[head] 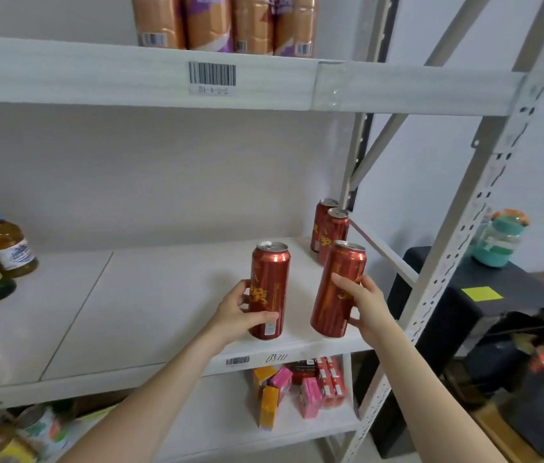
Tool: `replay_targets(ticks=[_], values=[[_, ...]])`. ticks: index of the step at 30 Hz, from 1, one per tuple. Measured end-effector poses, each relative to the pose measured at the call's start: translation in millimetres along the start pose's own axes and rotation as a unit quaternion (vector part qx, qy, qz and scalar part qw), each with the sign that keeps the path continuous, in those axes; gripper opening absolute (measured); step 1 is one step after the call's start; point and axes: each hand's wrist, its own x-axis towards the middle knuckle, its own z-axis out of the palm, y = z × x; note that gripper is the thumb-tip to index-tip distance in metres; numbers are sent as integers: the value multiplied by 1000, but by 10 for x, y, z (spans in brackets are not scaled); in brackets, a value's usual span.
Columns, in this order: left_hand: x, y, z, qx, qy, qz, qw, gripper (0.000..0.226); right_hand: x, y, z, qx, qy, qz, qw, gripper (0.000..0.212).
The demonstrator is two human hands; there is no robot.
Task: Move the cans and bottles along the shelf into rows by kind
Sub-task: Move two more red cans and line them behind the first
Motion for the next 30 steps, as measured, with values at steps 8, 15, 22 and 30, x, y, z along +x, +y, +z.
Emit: replay_targets(ticks=[8, 15, 22, 30], values=[[611, 119, 710, -14, 17, -8, 1000, 74, 671, -43, -500, -1, -3, -7, 1000, 42], [1074, 67, 1007, -18, 55, 0, 998, 76, 1277, 2, -648, -4, -35, -29, 999, 48], [1380, -86, 1109, -20, 85, 14, 996, 74, 1711, 158, -645, -13, -52, -69, 996, 50], [1494, -227, 1144, -30, 90, 35, 995, 69, 2008, 351, -638, -23, -34, -82, 996, 54]])
